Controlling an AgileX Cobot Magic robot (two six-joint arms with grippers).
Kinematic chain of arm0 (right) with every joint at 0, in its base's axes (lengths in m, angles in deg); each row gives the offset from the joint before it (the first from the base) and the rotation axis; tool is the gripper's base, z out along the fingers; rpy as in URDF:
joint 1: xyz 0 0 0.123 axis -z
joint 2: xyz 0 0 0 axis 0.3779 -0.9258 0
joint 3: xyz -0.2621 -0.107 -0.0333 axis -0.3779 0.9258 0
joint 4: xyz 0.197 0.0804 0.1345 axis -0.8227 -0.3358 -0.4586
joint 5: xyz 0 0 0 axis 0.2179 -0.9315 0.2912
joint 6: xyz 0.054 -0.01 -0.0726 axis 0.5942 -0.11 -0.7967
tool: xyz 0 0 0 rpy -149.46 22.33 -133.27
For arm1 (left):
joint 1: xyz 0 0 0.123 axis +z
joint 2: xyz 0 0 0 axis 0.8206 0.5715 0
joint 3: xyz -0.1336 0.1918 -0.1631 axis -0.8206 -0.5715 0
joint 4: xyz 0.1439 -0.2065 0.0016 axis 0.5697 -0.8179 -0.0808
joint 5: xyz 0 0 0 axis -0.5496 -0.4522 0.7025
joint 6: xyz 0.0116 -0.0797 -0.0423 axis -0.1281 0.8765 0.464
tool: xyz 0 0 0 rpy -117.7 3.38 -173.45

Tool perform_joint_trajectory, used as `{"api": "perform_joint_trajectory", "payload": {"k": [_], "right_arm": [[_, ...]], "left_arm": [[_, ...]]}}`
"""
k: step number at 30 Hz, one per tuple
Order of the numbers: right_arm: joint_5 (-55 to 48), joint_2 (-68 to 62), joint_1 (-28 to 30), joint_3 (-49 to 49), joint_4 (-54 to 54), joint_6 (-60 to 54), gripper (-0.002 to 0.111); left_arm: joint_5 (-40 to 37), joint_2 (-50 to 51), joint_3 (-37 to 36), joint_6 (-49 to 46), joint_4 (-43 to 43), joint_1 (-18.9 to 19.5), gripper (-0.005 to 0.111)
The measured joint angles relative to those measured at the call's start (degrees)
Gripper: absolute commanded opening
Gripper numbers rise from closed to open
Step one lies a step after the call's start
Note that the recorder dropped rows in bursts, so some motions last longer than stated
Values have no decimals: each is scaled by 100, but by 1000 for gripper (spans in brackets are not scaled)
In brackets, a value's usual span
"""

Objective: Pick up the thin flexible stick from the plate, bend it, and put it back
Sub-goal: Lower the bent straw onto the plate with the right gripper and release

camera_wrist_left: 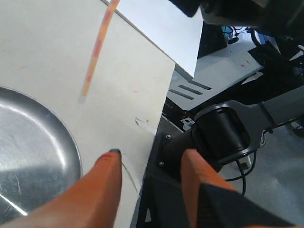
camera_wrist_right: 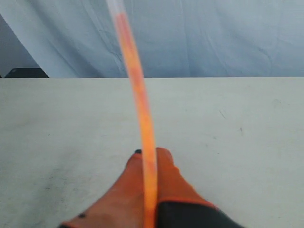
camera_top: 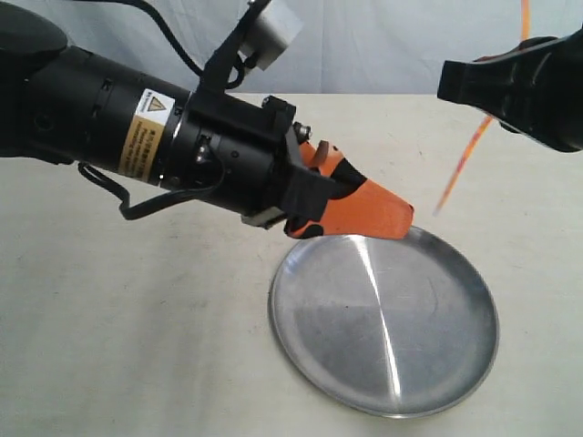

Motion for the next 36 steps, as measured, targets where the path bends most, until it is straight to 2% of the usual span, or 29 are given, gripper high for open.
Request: {"api": "perform_joint_trajectory", "payload": {"k": [4, 9, 15, 23, 29, 36], "right_arm": [[-268, 0, 0, 0, -188, -453, -1], [-621, -218, 0, 0, -1214, -1878, -1], [-723, -1036, 0, 0, -2251, -3245, -1], [-473, -2308, 0, 0, -2669, -3733, -1], [-89, -3181, 0, 0, -2679, -3756, -1], [3, -3857, 0, -9, -2731, -3756, -1]], "left_arm": [[13, -138, 0, 0, 0, 36, 27], [25, -455, 0, 0, 0, 545, 1], [13, -1087, 0, 0, 0, 1465, 0], [-171, -2042, 103, 0, 12, 2521, 0], [-613, -2751, 128, 0, 12, 2932, 0], [-1656, -3207, 128, -515, 12, 3033, 0]]}}
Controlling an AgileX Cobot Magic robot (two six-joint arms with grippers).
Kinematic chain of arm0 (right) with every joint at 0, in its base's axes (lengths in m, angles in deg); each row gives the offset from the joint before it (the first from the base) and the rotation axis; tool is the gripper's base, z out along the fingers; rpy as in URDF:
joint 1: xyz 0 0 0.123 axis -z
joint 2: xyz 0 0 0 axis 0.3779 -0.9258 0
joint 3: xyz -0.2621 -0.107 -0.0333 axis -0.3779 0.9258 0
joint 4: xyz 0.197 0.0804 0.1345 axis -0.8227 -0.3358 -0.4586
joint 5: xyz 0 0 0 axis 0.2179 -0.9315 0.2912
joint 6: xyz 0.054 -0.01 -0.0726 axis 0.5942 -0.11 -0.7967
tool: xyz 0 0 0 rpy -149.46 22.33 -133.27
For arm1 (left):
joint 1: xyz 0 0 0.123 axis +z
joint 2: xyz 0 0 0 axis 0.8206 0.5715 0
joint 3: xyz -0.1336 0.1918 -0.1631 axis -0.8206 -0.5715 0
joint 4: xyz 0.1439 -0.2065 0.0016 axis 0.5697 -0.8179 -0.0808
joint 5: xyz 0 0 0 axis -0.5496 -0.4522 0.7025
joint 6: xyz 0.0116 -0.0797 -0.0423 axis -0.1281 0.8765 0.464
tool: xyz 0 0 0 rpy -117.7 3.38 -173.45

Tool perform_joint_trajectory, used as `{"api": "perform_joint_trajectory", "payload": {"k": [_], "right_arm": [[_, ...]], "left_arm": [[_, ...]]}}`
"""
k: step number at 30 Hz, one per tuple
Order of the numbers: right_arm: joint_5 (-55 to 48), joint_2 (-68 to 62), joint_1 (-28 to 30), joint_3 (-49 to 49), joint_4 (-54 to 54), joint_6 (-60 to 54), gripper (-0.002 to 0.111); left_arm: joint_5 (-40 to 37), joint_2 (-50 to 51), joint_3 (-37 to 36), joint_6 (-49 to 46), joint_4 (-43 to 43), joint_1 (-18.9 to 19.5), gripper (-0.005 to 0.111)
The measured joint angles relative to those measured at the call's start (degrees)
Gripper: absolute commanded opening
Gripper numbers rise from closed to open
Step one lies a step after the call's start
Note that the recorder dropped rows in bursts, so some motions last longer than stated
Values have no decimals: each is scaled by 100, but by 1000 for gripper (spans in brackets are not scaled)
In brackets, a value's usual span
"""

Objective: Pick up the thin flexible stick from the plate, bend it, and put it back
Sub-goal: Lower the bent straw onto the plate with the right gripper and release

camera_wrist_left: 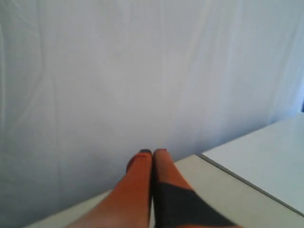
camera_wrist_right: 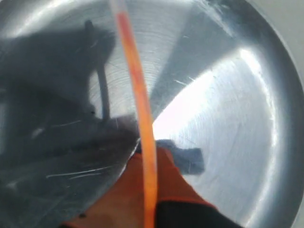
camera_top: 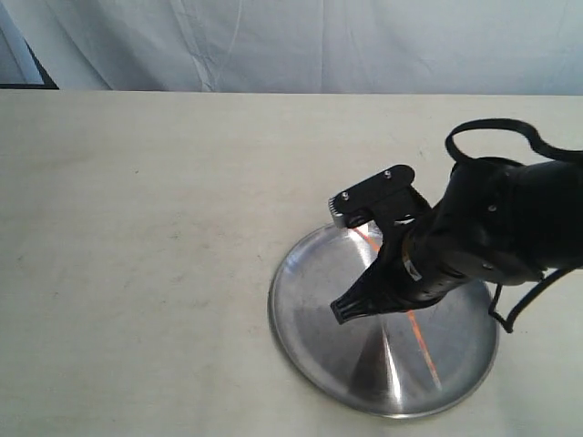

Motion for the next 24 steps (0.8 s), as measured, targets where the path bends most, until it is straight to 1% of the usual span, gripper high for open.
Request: {"api": "perform_joint_trajectory", "payload": {"k": [4, 10, 16, 22, 24], "right_arm": [[202, -300, 0, 0, 58, -13, -1], [540, -495, 0, 0, 434, -13, -1], [653, -495, 0, 0, 534, 1, -1], [653, -495, 0, 0, 571, 1, -1], [653, -495, 0, 0, 599, 1, 3]], "left_arm": [[-570, -59, 0, -408, 0, 0, 0], [-978, -70, -343, -919, 0, 0, 0], [-1606, -70, -694, -1046, 10, 0, 0], [-2135, -70, -844, -1156, 4, 0, 0], [-2318, -70, -852, -1303, 4, 0, 0]]}}
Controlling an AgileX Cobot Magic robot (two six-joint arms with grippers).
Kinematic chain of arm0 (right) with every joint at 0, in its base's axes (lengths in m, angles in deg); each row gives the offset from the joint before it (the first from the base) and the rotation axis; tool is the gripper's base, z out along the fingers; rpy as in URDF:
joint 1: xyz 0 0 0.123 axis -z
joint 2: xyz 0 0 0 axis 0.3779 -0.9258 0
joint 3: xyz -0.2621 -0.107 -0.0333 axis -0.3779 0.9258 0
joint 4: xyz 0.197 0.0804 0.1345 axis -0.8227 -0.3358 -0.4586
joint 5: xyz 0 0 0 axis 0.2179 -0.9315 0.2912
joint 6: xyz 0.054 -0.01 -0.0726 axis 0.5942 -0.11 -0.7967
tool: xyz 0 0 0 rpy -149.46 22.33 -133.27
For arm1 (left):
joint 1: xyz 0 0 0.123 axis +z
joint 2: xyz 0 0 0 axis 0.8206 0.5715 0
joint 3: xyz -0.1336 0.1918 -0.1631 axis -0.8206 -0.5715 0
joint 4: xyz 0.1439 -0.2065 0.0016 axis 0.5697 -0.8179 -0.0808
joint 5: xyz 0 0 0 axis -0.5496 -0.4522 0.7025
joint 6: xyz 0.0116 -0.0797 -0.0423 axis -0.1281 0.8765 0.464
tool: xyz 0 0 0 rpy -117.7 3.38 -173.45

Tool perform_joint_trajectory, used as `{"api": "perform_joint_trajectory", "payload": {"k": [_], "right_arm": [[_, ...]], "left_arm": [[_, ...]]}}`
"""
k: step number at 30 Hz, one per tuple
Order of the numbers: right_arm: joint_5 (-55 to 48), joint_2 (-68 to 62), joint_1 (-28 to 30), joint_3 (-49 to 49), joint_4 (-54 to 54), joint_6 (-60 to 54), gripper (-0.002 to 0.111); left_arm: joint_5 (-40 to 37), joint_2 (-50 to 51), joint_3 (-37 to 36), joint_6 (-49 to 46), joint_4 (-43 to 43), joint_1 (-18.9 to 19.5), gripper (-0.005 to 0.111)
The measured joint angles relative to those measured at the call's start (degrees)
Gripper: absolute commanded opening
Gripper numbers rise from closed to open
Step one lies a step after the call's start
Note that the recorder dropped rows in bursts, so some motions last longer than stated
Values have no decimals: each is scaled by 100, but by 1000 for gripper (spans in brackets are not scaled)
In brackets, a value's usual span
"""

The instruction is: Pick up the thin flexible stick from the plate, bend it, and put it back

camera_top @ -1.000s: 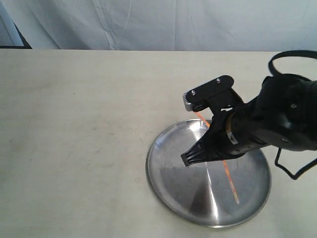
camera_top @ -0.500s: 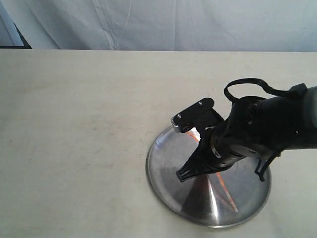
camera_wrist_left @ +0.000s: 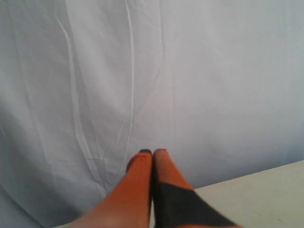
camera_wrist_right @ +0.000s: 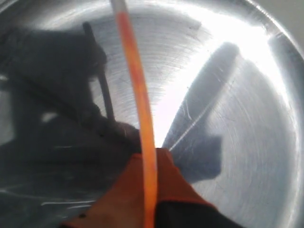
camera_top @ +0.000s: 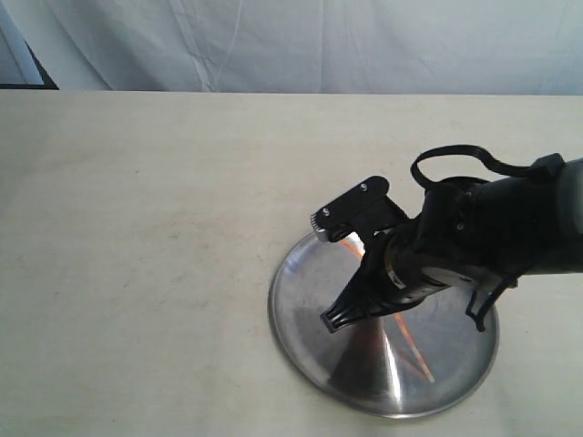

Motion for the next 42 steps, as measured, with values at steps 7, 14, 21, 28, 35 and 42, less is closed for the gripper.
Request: {"api": "perform_joint_trajectory", "payload": {"k": [7, 14, 21, 28, 35, 42], "right_arm": [[0, 125, 0, 0, 105, 11, 54], [-240, 384, 0, 0, 131, 394, 37], [-922, 1613, 0, 0, 131, 558, -1], [-1880, 3712, 0, 0, 198, 603, -1], [-2024, 5104, 0, 0, 104, 638, -1], [-2037, 5326, 0, 0, 72, 648, -1]], "left_arm": [[-567, 0, -5, -273, 0, 0, 0], [-630, 0, -183, -285, 0, 0, 0], [-848, 0, -796, -285, 0, 0, 0], [-848, 0, -917, -285, 0, 0, 0], [-848, 0, -917, -285, -3, 0, 0], [-848, 0, -917, -296, -3, 0, 0]]}}
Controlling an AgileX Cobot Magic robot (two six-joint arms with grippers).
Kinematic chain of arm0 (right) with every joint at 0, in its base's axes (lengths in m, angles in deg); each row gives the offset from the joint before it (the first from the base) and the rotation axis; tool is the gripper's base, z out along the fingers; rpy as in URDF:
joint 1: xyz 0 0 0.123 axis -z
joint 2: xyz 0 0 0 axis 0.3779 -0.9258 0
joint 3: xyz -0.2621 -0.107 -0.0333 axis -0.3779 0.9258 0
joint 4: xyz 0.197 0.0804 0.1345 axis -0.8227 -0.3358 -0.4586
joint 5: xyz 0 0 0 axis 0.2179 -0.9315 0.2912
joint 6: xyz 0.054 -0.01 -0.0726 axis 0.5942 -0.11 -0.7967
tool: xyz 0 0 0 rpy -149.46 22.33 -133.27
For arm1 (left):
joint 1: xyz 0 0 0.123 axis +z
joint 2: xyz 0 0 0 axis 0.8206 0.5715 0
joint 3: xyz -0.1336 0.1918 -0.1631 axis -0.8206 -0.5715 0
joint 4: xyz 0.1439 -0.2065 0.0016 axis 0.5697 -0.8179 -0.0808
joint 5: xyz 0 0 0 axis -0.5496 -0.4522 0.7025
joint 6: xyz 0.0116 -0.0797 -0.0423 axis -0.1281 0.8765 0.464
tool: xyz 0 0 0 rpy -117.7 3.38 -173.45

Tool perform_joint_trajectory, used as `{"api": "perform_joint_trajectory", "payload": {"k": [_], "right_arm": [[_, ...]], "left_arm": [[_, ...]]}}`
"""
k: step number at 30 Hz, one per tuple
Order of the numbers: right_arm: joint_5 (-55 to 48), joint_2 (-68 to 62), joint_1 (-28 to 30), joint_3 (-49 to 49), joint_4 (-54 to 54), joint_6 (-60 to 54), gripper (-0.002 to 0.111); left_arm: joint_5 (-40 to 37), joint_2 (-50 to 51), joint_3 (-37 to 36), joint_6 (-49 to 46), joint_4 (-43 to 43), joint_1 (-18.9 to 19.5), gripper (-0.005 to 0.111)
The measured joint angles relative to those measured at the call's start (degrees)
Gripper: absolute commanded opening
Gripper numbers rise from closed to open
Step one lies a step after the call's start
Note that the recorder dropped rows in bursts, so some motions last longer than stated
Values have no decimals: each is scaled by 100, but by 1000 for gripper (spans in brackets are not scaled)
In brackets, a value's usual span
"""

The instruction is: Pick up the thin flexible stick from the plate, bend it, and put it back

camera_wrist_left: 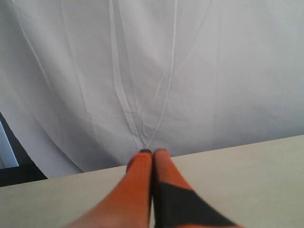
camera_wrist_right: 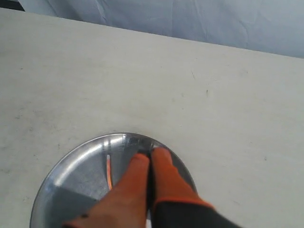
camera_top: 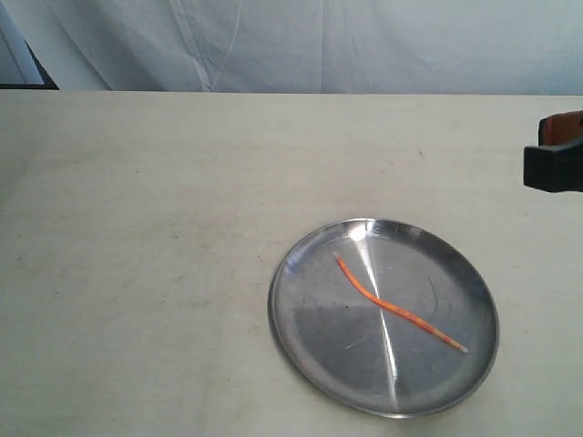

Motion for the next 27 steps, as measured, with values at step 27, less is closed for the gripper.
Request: {"api": "perform_joint_trajectory", "payload": {"k": [27], "right_arm": [[2392, 4042, 2971, 4289, -1730, 148, -1]], "left_arm": [[-11, 0, 0, 0, 0, 0, 0]]}}
